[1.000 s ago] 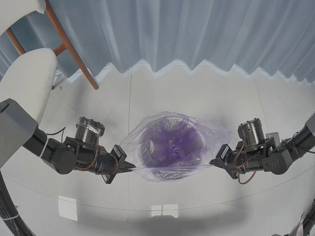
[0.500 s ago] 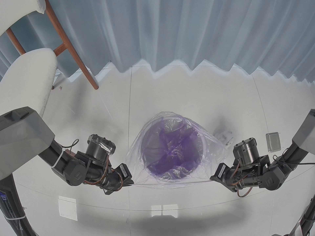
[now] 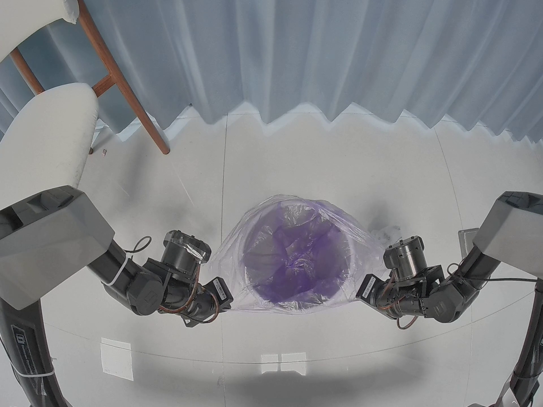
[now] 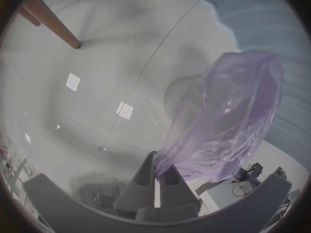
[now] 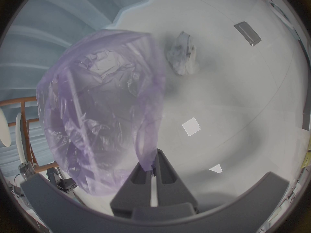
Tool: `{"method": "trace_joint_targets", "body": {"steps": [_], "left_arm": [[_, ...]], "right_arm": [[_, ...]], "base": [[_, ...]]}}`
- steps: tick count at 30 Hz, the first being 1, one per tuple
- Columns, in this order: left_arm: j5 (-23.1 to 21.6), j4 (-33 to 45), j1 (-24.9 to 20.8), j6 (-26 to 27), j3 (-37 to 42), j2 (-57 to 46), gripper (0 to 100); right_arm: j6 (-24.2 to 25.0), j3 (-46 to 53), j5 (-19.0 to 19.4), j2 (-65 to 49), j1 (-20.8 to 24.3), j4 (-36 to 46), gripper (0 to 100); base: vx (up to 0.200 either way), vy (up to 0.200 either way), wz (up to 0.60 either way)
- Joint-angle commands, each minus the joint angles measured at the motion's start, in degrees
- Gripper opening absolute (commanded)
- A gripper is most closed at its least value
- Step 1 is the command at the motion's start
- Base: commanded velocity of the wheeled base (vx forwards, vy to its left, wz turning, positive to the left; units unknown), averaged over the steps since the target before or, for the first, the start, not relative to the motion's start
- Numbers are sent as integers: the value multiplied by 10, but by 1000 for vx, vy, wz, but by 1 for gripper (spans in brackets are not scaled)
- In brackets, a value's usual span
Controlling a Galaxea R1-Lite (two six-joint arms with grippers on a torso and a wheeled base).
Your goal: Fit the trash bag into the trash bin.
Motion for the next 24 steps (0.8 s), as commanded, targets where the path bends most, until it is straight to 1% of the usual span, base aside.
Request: {"method": "trace_joint_targets", "body": {"steps": [1, 9, 10, 11, 12, 14, 17, 18, 19, 23, 24], "left_arm": [[1, -1, 11, -4, -22, 8, 0], [-4, 3, 7, -5, -13, -2, 0], [-5, 2, 4, -5, -7, -6, 100], [-5, 1, 4, -4, -2, -8, 100], [-5, 1, 1, -4, 2, -10, 100], [2, -1, -4, -4, 6, -13, 100], [29, -3, -23, 3, 38, -56, 100], [29, -3, -24, 4, 40, -58, 100], [27, -3, -25, 5, 56, -90, 100], [24, -2, -25, 3, 71, -160, 100], [24, -2, -25, 3, 71, -160, 100]], "right_arm": [[1, -31, -7, 29, -4, 0, 0], [2, -31, -9, 33, -13, -5, 0], [3, -31, -11, 33, -13, -5, 0], [3, -30, -12, 31, -13, -5, 0], [4, -27, -13, 28, -13, -6, 100], [7, -23, -16, 18, -13, -6, 100], [3, 20, -18, -30, -12, -6, 100], [3, 22, -17, -33, -13, -6, 100], [2, 49, -16, -61, -12, -6, 100], [-6, 80, -14, -111, -13, -11, 100], [-6, 80, -14, -111, -13, -11, 100]], "base": [[0, 0, 0], [0, 0, 0], [0, 0, 0], [0, 0, 0], [0, 0, 0], [0, 0, 0], [0, 0, 0], [0, 0, 0], [0, 0, 0], [0, 0, 0], [0, 0, 0]]}}
